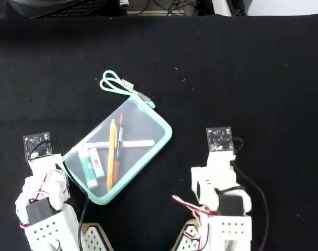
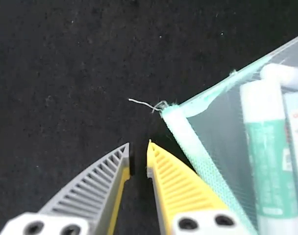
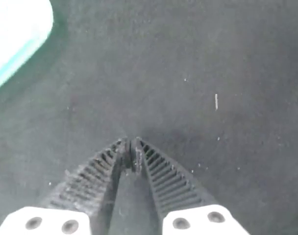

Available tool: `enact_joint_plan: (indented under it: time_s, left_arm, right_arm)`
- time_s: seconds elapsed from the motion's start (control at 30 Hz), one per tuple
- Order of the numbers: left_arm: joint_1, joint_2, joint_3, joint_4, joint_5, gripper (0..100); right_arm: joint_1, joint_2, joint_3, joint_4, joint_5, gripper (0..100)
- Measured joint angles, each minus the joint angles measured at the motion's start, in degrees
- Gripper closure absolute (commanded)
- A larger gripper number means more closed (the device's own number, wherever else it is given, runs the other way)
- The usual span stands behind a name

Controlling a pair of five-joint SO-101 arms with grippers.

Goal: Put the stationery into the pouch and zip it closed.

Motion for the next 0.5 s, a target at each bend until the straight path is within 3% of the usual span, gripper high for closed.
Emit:
enact_joint_plan:
  time_s: [0.5]
  left_arm:
    - [0.0,0.0,0.0,0.2,0.0,92]
  right_arm:
    - [0.0,-0.7,-0.1,1.3,0.0,96.9]
